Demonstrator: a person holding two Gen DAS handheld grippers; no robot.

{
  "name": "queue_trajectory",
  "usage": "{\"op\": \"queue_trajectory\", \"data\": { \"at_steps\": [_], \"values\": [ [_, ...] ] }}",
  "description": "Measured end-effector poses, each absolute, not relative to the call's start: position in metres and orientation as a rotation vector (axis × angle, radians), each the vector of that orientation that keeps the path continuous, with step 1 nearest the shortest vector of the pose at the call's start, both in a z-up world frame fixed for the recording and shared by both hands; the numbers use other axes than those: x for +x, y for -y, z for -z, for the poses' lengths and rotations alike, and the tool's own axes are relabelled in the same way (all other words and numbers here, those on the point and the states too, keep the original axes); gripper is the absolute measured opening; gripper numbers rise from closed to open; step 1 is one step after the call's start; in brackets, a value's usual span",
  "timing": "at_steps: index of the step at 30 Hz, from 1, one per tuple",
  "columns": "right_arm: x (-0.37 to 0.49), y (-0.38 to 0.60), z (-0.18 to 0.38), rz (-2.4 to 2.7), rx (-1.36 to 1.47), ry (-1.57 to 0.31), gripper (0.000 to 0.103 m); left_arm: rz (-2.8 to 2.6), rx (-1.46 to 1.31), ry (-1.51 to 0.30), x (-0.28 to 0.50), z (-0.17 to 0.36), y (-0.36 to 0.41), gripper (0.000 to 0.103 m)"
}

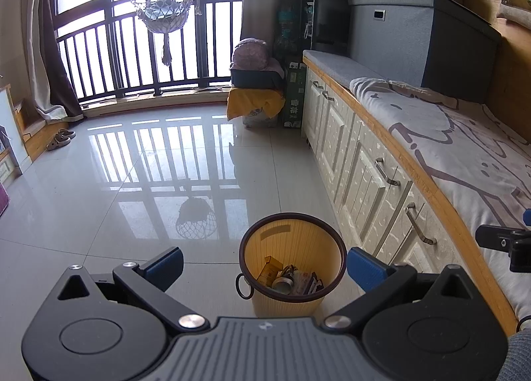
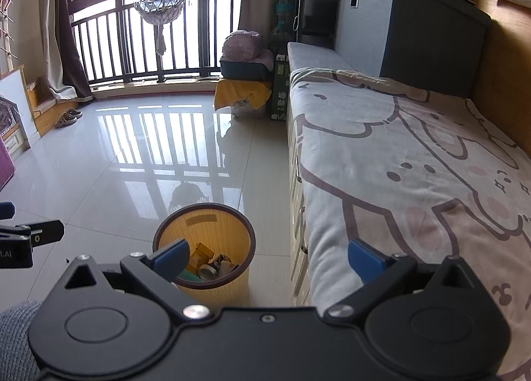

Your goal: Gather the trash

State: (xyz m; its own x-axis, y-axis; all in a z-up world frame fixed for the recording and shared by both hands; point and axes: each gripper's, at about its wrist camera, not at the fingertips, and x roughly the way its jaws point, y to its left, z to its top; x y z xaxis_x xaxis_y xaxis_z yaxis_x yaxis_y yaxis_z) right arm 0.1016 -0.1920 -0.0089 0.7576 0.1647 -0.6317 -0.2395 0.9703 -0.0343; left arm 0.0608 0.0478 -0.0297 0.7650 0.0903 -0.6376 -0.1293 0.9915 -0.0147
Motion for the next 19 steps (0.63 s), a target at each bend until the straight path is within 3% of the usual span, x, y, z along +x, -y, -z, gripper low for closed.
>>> {"op": "queue_trajectory", "data": {
  "at_steps": [19],
  "values": [
    [0.1014,0.1923,0.0097,-0.221,-0.115,-0.676,0.103,-0.117,-0.056,-0.689,0.0612,0.0286,-0.0458,0.103]
  ]
}}
